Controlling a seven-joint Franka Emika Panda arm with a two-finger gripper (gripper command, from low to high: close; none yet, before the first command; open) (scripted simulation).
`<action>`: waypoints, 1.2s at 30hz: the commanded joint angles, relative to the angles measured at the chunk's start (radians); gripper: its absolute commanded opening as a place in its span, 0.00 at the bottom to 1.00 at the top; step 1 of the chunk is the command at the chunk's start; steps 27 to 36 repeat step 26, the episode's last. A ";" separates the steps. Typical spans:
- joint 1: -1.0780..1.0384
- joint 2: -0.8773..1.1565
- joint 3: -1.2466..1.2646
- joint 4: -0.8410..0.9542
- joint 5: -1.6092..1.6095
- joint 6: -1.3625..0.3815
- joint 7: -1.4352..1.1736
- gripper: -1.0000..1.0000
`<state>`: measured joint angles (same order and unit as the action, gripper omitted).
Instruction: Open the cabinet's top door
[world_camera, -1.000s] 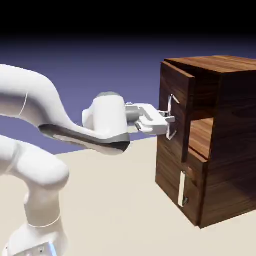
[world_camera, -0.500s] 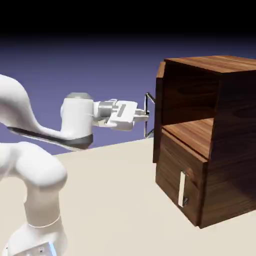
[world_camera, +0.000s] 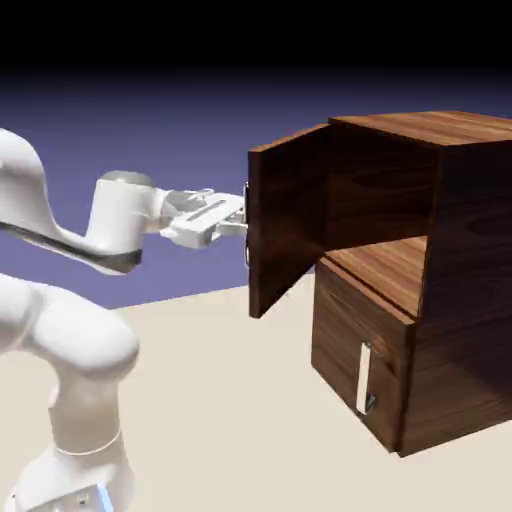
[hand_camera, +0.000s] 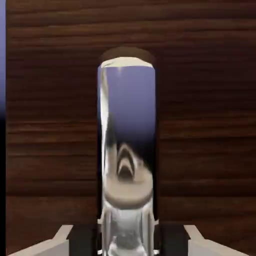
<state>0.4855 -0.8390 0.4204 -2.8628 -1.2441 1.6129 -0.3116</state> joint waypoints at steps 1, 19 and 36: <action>-0.007 0.036 0.034 0.029 0.037 -0.041 0.011 0.00; -0.223 0.689 0.424 0.617 0.353 -0.723 0.294 0.00; -0.204 0.920 0.444 0.823 0.399 -0.937 0.446 0.00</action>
